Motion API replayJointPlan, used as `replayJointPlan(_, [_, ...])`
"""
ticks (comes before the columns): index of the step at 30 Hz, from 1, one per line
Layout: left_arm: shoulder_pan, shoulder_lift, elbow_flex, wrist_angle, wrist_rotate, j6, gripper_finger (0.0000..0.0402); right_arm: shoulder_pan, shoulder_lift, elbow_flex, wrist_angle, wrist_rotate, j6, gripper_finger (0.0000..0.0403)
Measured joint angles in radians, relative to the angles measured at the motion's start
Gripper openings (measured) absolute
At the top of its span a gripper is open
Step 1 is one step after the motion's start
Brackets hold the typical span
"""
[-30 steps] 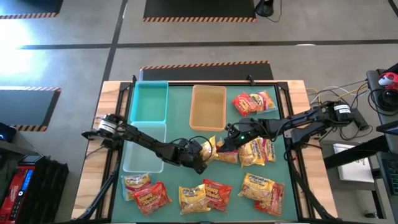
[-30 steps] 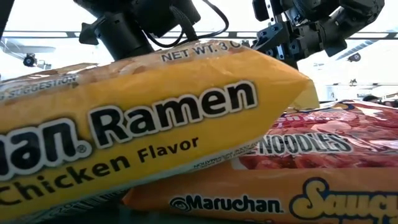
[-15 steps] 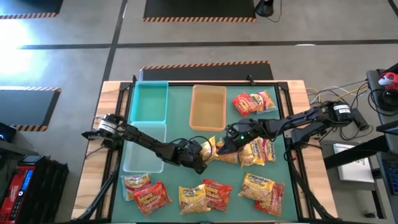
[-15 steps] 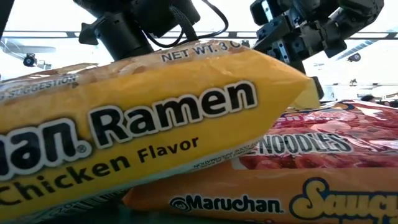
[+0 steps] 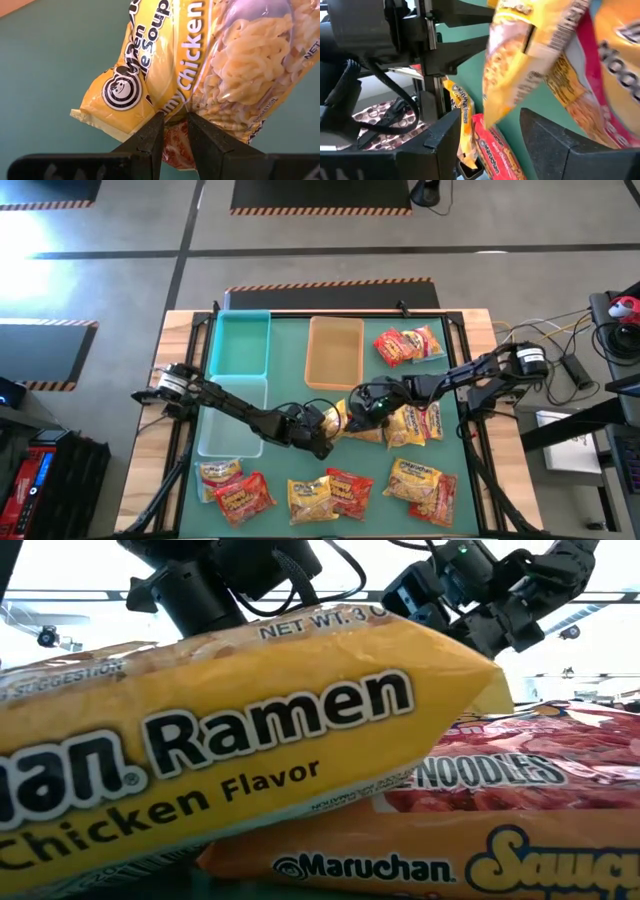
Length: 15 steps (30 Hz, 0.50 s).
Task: Sort Maruchan noodles
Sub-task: Put the yellow noodle pack into the blue bin
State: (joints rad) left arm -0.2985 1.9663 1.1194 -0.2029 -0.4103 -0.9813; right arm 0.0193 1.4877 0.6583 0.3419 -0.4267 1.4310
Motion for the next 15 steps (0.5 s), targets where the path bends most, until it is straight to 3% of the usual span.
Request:
replayJointPlan(9, [-0.001, 0.000, -0.001, 0.006, 0.000, 0.000, 0.0074, 0.000, 0.102, 0.081, -0.011, 0.002, -0.006, 0.0192])
replayJointPlan(15, [-0.005, 0.001, -0.001, 0.019, 0.000, -0.003, 0.0075, -0.004, 0.106, 0.112, -0.110, 0.006, -0.073, 0.0192])
